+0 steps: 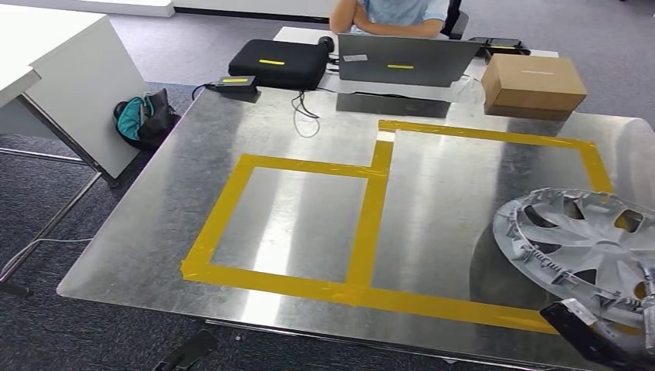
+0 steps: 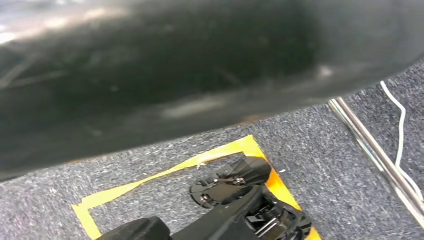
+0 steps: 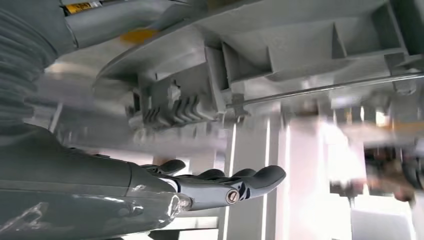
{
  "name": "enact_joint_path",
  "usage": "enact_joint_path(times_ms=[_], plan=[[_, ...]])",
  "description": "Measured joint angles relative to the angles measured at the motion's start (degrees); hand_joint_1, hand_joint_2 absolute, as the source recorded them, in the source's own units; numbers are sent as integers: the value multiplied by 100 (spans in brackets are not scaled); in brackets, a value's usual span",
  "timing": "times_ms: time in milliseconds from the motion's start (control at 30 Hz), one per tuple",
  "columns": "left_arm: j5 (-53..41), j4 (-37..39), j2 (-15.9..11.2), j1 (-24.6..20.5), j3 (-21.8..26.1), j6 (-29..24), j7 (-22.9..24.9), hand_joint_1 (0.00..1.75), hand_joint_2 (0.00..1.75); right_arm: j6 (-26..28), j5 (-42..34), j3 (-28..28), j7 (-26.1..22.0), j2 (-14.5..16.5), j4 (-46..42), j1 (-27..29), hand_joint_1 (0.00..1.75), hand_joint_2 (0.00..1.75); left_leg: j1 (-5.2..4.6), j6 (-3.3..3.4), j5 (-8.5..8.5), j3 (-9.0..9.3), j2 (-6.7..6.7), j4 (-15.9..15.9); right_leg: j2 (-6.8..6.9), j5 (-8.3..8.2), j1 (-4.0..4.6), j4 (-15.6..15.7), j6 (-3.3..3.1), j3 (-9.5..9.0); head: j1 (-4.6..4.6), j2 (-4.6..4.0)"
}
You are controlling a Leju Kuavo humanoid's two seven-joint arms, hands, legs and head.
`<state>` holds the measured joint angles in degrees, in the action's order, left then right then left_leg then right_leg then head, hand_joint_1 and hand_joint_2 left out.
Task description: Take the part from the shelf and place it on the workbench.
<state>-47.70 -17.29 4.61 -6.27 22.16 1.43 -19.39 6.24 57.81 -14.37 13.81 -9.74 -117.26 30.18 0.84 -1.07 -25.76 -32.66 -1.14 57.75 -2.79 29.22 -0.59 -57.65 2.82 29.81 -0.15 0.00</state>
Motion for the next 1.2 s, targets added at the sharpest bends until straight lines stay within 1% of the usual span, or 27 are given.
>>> enact_joint_path(times_ms=[67,133,233,300,333,433,500,567,633,733,833,900,967,1067,1200], plan=[[70,0,-9,5,-14,-2,-4,0,0,-591,-806,-7,131,2,4,3,0,175,0,0,0,0,0,0,1,0,0,0,0,-1,1,0],[129,0,-29,12,-44,5,-13,0,0,-1049,-1603,-9,339,-11,4,13,0,175,0,0,0,0,0,0,0,0,0,0,0,-1,1,0],[217,0,-62,15,-102,49,-50,0,0,-1448,-2841,-13,685,-79,4,55,0,175,0,0,0,0,0,0,1,0,0,0,0,-1,0,0],[262,1,-81,16,-130,78,-84,0,0,-1534,-3522,-19,879,-160,4,112,0,175,0,0,0,-1,0,0,1,0,0,0,0,-1,0,0],[274,2,-89,16,-138,88,-96,0,0,-1547,-3742,-25,942,-202,4,141,0,175,0,0,0,-1,0,0,0,0,0,0,0,-1,0,0],[294,2,-106,15,-165,104,-108,0,0,-1559,-4184,-49,1090,-303,4,200,0,175,0,0,0,0,0,0,0,0,0,1,0,0,-1,0],[305,2,-116,15,-206,120,-108,0,0,-1545,-4696,-64,1249,-394,3,247,0,175,0,0,0,0,0,0,1,0,0,1,0,0,-1,0],[318,4,-127,12,-254,136,-107,0,0,-1497,-5219,-70,1362,-537,-1,328,0,175,0,0,0,1,0,0,2,0,0,2,0,0,0,0],[329,7,-132,6,-286,146,-107,0,0,-1442,-5482,-70,1393,-688,-18,422,0,175,0,0,0,1,0,0,2,0,0,2,0,-1,0,0],[342,9,-134,0,-332,150,-107,0,0,-1304,-5626,-61,1369,-867,-46,545,0,175,0,0,0,1,0,0,2,0,0,2,0,-1,1,0],[406,10,-136,-1,-386,133,-110,0,0,-1043,-5629,-29,1227,-963,-48,594,0,175,0,0,0,1,0,0,1,0,0,2,0,-2,1,0],[471,11,-137,5,-399,110,-126,0,0,-858,-5539,7,1027,-979,-50,599,0,175,0,0,0,1,0,0,1,0,0,2,0,-2,0,0],[551,11,-139,22,-402,75,-165,0,0,-666,-5312,50,663,-958,-89,596,0,175,0,0,0,1,0,0,0,0,0,1,0,-2,0,0],[674,13,-139,78,-401,9,-244,0,0,-295,-4393,163,-14,-804,-301,582,0,175,2,0,0,2,0,-2,0,0,2,1,0,0,1,0],[777,12,-132,187,-394,-61,-325,0,0,408,-2809,500,-757,-374,-766,610,0,175,6,-1,0,3,0,-9,0,3,6,1,-4,5,-1,0]])
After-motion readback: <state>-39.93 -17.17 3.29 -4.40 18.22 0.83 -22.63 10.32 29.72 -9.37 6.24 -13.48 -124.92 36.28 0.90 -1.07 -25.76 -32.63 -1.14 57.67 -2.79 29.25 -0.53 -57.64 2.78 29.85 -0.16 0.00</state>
